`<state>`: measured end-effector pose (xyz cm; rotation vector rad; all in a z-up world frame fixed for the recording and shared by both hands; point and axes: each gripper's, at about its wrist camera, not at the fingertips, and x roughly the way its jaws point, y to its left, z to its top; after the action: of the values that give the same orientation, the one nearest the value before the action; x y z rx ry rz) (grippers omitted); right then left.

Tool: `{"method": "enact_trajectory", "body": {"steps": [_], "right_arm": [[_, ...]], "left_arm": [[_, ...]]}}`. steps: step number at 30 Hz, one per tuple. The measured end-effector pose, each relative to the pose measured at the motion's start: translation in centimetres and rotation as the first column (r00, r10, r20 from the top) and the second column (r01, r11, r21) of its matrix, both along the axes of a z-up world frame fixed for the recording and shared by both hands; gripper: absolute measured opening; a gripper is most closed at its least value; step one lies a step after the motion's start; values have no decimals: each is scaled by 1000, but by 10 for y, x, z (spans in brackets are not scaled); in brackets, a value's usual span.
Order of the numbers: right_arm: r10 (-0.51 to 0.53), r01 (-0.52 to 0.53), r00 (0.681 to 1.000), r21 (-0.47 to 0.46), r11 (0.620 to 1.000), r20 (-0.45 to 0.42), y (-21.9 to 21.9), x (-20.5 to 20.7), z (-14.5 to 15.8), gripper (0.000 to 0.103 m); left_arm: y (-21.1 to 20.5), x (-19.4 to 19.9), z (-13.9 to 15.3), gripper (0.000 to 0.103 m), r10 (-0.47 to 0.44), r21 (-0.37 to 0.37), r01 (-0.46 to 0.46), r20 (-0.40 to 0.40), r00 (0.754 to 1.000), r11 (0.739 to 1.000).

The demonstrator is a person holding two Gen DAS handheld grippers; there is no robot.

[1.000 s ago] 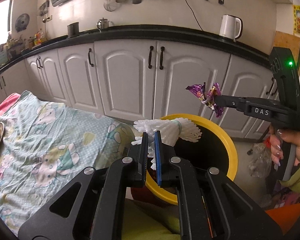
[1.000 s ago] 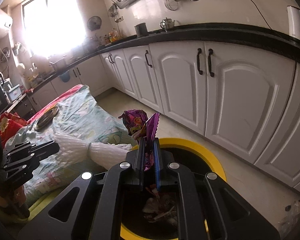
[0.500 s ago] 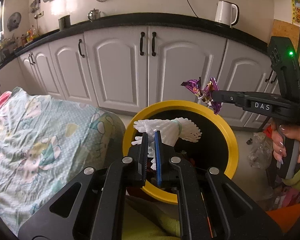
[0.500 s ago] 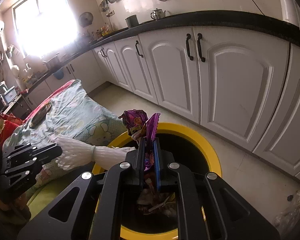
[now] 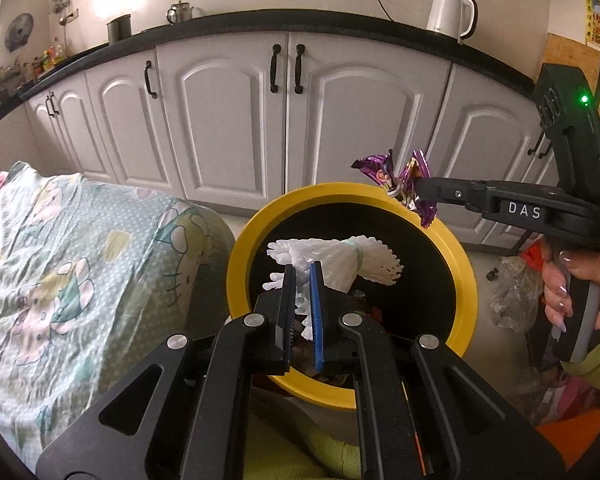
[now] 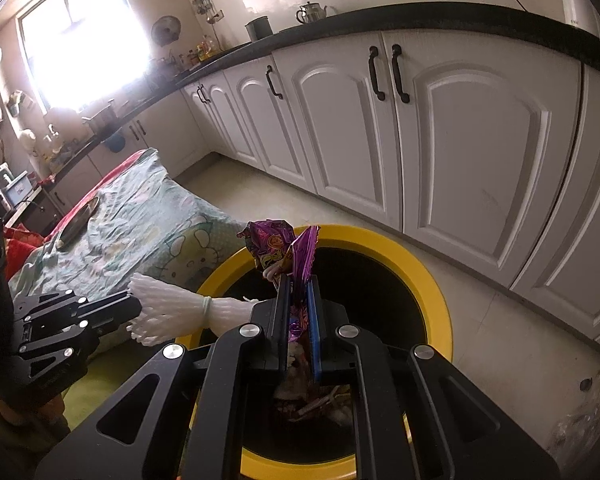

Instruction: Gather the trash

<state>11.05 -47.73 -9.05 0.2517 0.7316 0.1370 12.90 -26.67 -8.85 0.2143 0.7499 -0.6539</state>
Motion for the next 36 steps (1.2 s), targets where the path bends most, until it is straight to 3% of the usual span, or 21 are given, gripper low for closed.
{"method": "enact_trajectory", "body": {"steps": [7, 11, 15, 19, 23, 29, 36], "right_arm": [[-11, 12, 1000, 4, 1000, -7, -1, 2, -2, 9], [-19, 19, 1000, 7, 1000, -16, -3, 2, -4, 9], [-38, 38, 999, 14, 999, -19, -6, 1, -6, 24], [-44, 44, 999, 15, 999, -16, -7, 0, -5, 28], [-51, 51, 999, 14, 999, -9, -7, 0, -3, 39], [-55, 55, 998, -4, 998, 14, -1, -1, 2, 57], [-27, 31, 997, -53, 998, 71, 23, -4, 16, 85]], "left_arm": [[-4, 3, -5, 8, -3, 0, 3, -30, 1000, 1000], [-2, 5, -8, 28, 8, 2, -8, -42, 999, 1000], [0, 6, -9, 40, 24, 4, -24, -46, 999, 1000], [5, 8, -8, 51, 43, -4, -43, -50, 998, 999], [15, 10, -3, 64, 75, -23, -76, -50, 996, 997], [33, 14, 8, 91, 148, -47, -149, -28, 989, 988], [72, 21, 23, 92, 266, -99, -266, -20, 964, 959]]}}
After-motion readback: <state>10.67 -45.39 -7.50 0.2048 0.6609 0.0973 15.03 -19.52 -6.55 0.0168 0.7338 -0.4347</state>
